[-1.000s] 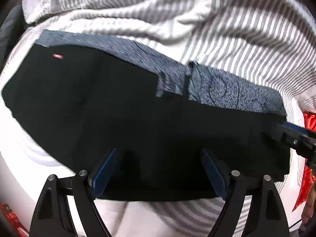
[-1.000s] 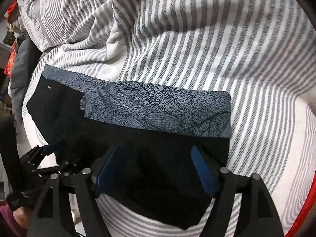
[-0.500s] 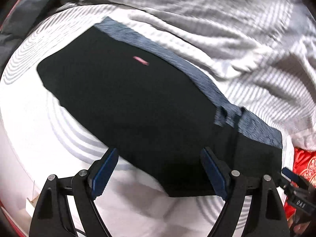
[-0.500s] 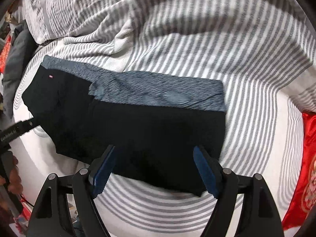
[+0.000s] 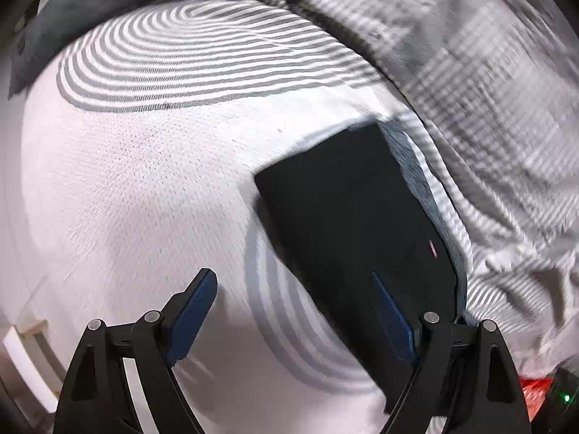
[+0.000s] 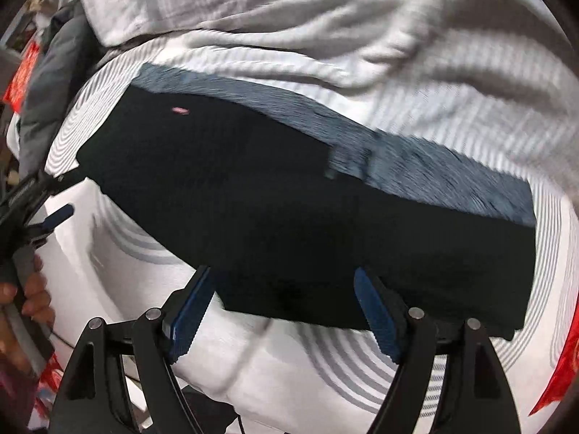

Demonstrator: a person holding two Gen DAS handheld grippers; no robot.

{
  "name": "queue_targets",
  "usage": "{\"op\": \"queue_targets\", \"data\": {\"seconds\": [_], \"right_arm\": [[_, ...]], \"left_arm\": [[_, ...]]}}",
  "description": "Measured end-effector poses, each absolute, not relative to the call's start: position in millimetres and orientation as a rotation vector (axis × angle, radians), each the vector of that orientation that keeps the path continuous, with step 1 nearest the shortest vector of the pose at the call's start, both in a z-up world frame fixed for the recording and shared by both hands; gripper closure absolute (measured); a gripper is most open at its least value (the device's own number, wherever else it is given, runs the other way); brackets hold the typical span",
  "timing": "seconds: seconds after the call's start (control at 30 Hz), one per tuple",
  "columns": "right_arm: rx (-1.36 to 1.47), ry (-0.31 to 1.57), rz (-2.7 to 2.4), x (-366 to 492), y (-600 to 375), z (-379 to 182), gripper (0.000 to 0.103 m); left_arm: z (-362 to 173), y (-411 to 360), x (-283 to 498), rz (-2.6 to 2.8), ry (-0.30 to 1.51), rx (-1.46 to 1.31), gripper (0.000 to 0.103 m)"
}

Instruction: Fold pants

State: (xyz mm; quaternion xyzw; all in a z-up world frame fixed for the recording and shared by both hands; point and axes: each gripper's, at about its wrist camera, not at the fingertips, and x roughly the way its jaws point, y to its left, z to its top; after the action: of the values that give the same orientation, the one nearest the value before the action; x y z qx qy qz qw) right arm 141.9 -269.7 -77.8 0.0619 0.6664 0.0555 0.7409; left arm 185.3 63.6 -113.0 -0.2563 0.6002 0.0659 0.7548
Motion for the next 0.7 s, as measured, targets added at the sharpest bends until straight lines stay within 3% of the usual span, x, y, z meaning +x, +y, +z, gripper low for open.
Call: {"op": "queue_targets", "data": {"seconds": [0.37, 0.4, 0.43, 0.67, 0.7], "right_arm": [[0.081, 1.473, 0.132, 171, -239, -76, 0.021], [0.077, 1.468, 0.134, 173, -236, -75, 0.021], [0.070, 1.462, 0.136, 177, -233, -73, 0.021], [0.098, 1.439, 0.173, 203, -218, -67, 0.021], [0.093, 1.436, 0.179, 208, -216, -66, 0.021]], "left_arm": [[-143, 74, 214, -0.001, 1.278, -0.671, 0.017], [-142, 73, 216, -0.019, 1.273, -0.687, 0.022], [-142, 73, 217, -0.036, 1.273, -0.700, 0.034], [-147, 64, 227, -0.050, 1.295, -0.705, 0.036], [-146, 62, 228, -0.038, 1.293, -0.683, 0.047]]}}
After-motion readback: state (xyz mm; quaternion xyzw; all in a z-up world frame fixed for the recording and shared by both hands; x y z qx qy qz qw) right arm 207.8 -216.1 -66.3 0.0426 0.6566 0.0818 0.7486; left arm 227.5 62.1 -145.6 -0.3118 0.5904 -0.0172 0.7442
